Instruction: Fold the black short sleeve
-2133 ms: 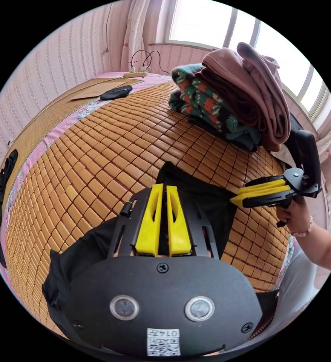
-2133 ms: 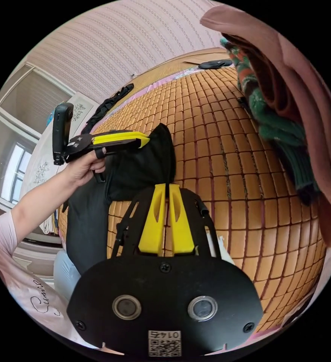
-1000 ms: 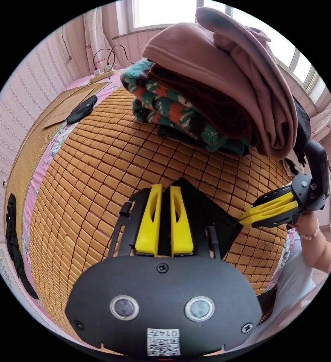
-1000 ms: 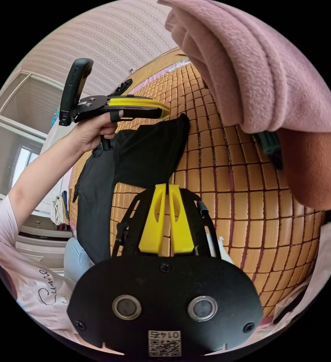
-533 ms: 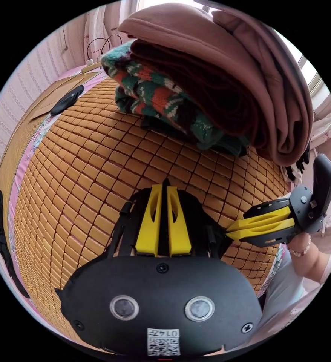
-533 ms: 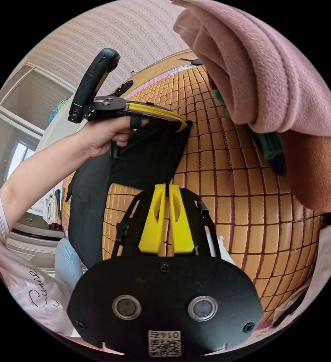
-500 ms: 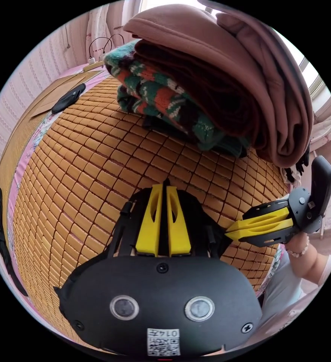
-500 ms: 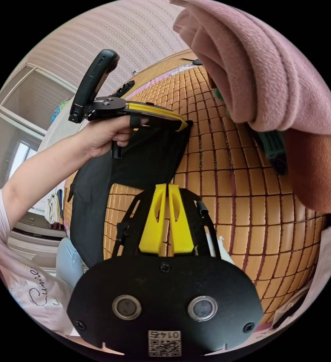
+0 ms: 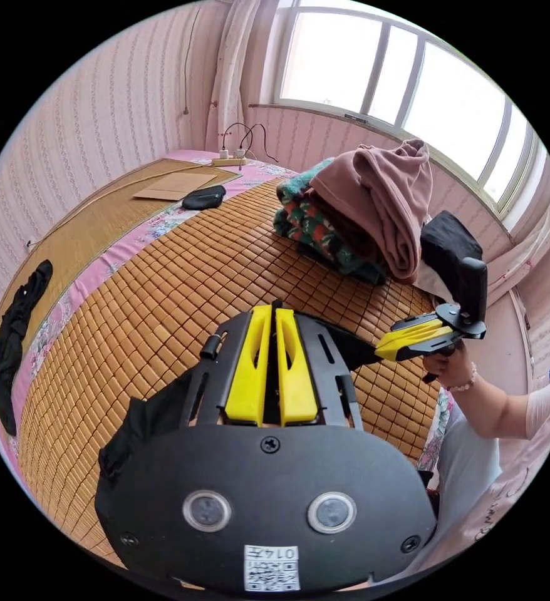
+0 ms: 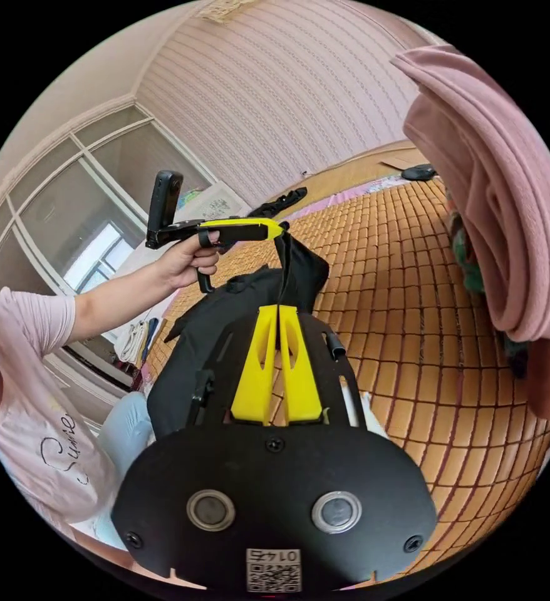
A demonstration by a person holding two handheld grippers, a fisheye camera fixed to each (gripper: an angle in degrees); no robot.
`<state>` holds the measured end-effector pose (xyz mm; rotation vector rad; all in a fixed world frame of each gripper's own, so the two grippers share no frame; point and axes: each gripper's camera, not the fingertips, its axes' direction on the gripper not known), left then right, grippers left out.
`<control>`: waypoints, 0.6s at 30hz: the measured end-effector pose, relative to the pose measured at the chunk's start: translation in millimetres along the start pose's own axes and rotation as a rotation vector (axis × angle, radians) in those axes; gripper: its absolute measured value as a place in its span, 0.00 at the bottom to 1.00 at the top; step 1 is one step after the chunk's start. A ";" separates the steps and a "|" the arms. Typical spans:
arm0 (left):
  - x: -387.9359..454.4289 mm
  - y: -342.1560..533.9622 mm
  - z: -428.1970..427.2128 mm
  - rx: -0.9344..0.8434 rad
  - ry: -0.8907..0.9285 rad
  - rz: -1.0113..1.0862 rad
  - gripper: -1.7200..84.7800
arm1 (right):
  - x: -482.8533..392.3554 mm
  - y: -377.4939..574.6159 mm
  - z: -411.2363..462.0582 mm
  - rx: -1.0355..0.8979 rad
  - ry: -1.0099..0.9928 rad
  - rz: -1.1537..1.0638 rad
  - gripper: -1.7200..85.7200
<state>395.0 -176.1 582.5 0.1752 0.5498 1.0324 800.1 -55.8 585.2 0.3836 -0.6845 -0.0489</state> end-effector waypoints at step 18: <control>-16.3 224.2 -175.2 -0.014 -0.123 -0.204 0.01 | -99.1 29.1 130.5 -0.295 -0.311 -0.244 0.02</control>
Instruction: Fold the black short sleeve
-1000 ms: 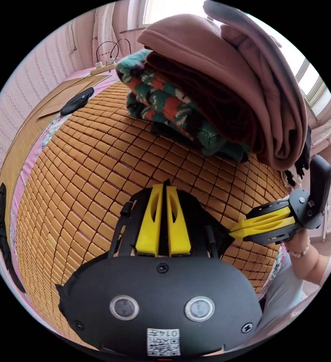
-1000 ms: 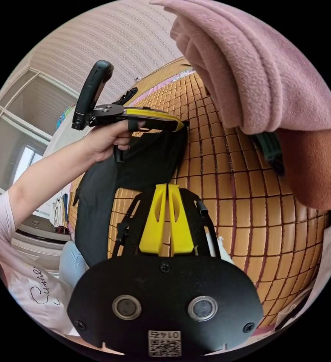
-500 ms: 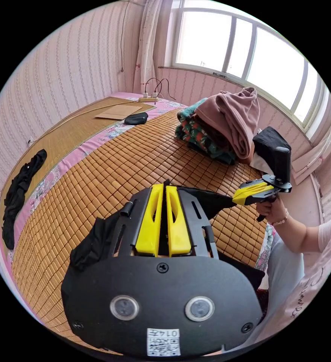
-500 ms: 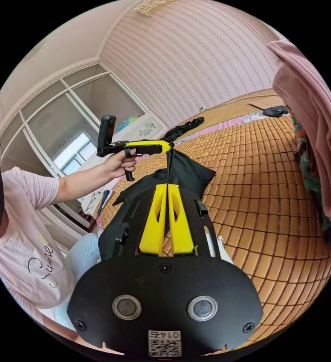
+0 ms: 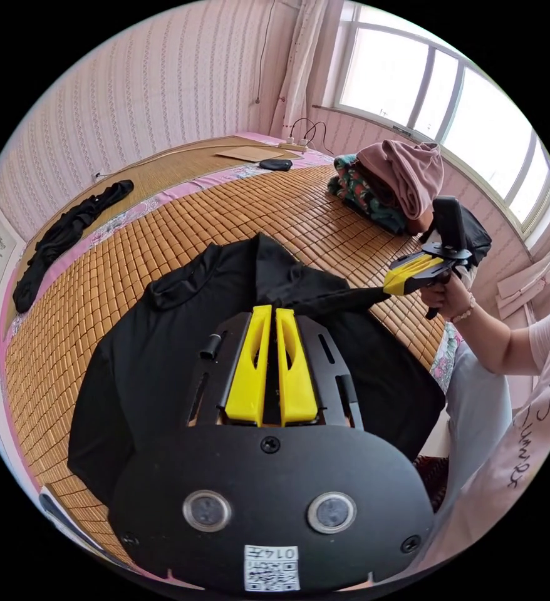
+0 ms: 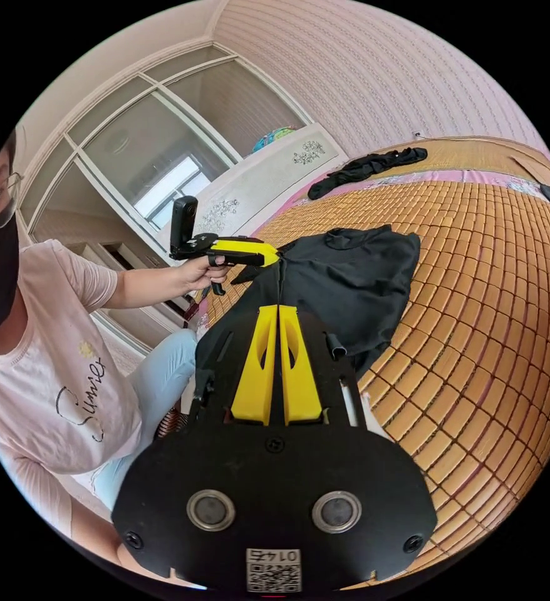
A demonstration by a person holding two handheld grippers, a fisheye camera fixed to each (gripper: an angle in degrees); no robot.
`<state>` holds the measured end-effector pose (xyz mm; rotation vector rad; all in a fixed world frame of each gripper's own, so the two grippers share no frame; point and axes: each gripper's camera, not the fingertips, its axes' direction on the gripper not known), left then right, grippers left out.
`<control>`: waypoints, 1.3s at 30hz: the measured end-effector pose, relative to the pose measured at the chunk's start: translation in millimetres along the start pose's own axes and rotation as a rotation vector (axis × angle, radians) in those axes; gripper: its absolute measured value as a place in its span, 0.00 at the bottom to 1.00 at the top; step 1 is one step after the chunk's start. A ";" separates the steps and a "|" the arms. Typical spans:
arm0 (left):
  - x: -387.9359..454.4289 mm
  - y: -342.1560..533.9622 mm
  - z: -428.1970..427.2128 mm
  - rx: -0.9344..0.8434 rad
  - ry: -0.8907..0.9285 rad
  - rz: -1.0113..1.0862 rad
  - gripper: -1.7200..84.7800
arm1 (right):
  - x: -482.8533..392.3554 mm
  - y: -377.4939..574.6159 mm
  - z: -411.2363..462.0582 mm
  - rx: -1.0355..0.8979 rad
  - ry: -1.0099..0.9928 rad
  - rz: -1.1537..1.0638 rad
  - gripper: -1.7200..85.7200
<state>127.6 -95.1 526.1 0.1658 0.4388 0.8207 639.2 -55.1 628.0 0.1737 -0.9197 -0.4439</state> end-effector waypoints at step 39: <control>-103.2 187.5 -212.1 0.249 0.093 -0.532 0.08 | -192.6 -60.2 411.0 -0.405 0.853 -0.004 0.01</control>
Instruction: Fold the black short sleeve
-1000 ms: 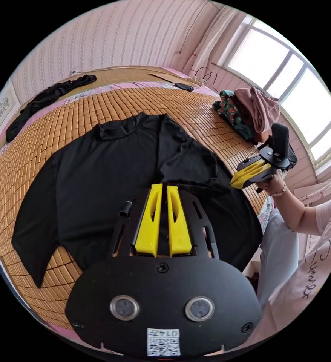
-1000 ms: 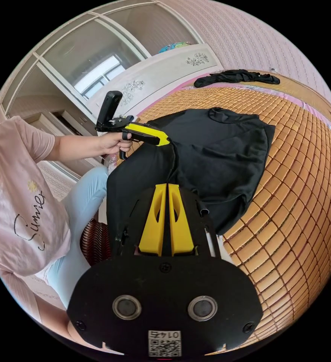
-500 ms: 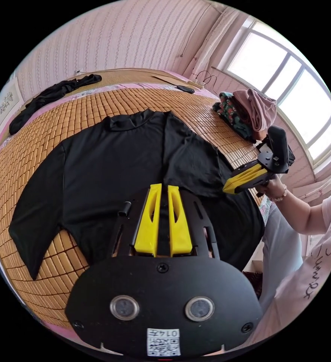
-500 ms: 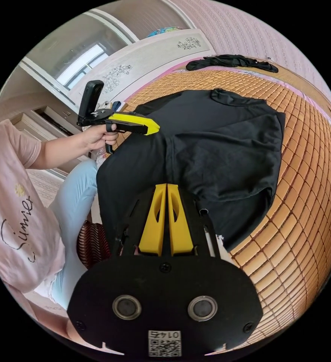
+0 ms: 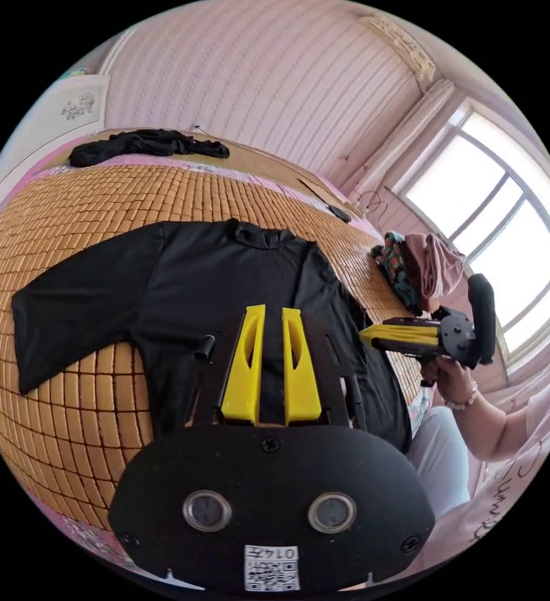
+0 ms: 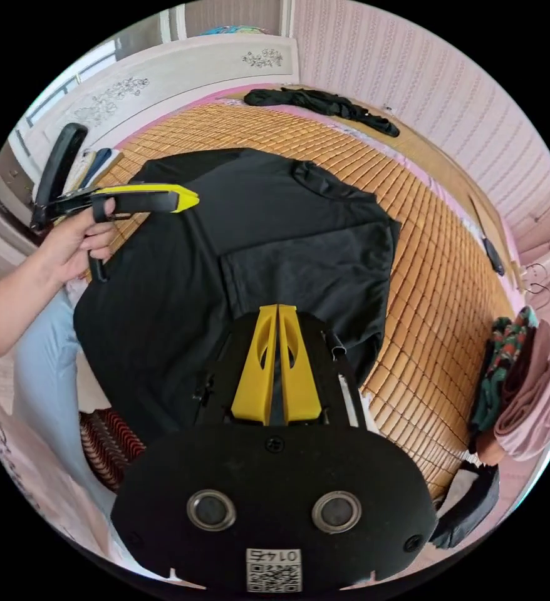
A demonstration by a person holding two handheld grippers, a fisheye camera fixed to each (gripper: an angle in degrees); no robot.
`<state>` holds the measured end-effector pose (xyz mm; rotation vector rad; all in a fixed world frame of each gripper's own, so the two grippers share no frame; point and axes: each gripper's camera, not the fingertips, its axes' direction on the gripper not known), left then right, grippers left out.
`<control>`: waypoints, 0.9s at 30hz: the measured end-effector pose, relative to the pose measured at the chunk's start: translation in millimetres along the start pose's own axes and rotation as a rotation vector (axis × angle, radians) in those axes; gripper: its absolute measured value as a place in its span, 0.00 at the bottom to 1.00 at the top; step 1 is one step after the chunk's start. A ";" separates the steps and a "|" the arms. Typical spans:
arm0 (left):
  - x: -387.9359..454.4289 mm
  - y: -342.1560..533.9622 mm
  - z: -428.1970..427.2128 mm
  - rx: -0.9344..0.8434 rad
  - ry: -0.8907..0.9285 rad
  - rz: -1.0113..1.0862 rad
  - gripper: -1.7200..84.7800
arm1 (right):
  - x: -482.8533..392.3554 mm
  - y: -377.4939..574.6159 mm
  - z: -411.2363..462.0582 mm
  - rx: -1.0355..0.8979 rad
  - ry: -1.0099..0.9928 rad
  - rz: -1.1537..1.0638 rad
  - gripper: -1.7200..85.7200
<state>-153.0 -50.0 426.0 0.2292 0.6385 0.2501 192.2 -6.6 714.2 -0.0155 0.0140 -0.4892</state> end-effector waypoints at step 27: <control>-81.7 99.7 -270.4 0.644 -0.096 -0.253 0.01 | -371.3 -109.5 68.8 0.126 0.336 0.039 0.01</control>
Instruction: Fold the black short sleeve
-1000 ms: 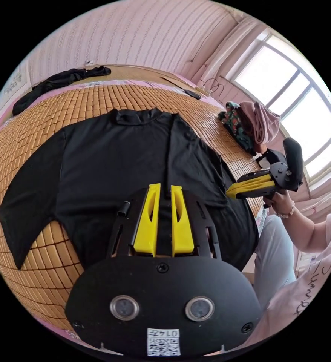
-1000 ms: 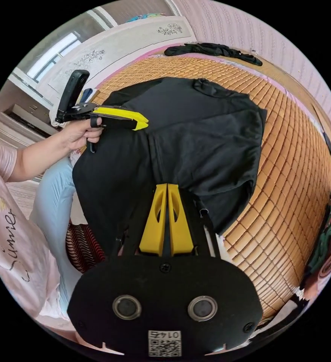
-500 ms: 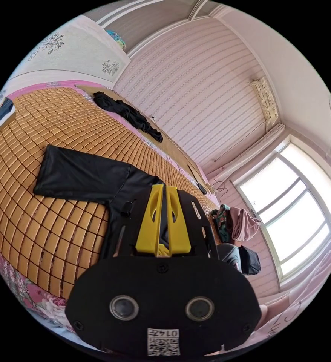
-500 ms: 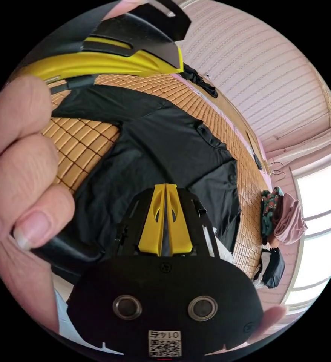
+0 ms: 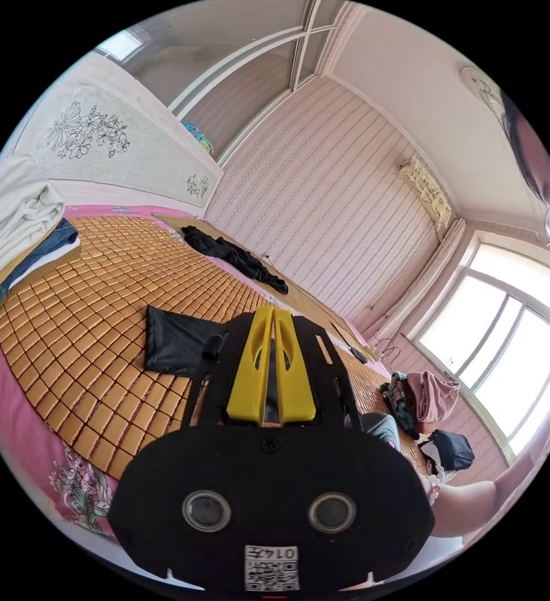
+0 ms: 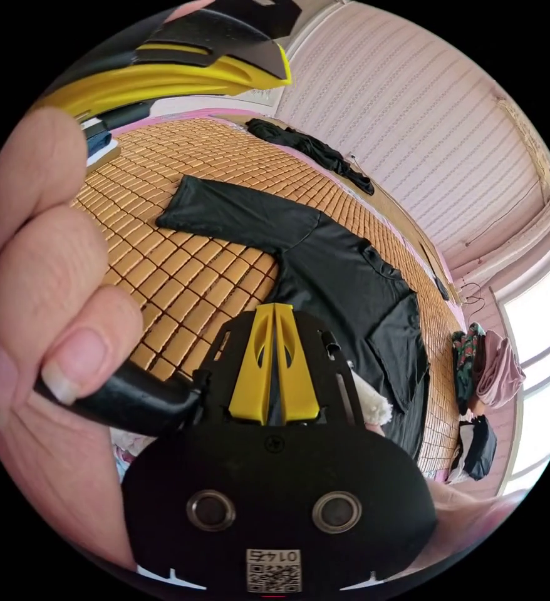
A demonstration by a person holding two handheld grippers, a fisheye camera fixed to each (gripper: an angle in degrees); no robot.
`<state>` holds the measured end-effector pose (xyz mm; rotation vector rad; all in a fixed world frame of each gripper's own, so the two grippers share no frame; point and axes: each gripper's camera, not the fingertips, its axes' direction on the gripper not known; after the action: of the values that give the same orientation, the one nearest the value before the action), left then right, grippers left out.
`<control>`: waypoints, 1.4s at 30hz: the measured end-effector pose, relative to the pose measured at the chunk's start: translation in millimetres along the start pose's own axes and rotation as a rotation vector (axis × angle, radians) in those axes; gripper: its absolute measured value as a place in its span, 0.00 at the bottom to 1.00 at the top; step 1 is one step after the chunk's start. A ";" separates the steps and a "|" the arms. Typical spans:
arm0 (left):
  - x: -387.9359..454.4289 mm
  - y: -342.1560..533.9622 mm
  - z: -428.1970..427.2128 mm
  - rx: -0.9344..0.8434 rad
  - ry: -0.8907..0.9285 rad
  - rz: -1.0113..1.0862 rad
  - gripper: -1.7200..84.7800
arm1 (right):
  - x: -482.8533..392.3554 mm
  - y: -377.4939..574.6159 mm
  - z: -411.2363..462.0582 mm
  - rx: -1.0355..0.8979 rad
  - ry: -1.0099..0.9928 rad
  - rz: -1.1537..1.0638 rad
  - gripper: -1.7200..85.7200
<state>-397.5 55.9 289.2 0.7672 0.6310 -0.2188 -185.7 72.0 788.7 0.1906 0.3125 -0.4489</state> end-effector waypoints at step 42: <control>-86.0 -21.2 133.9 -0.588 -0.285 0.126 0.13 | 6.2 -159.4 99.8 -0.082 -0.200 -0.047 0.01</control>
<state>-414.1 -56.8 402.3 0.1992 0.3436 -0.0186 -227.4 -96.1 862.1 0.0571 0.1391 -0.4969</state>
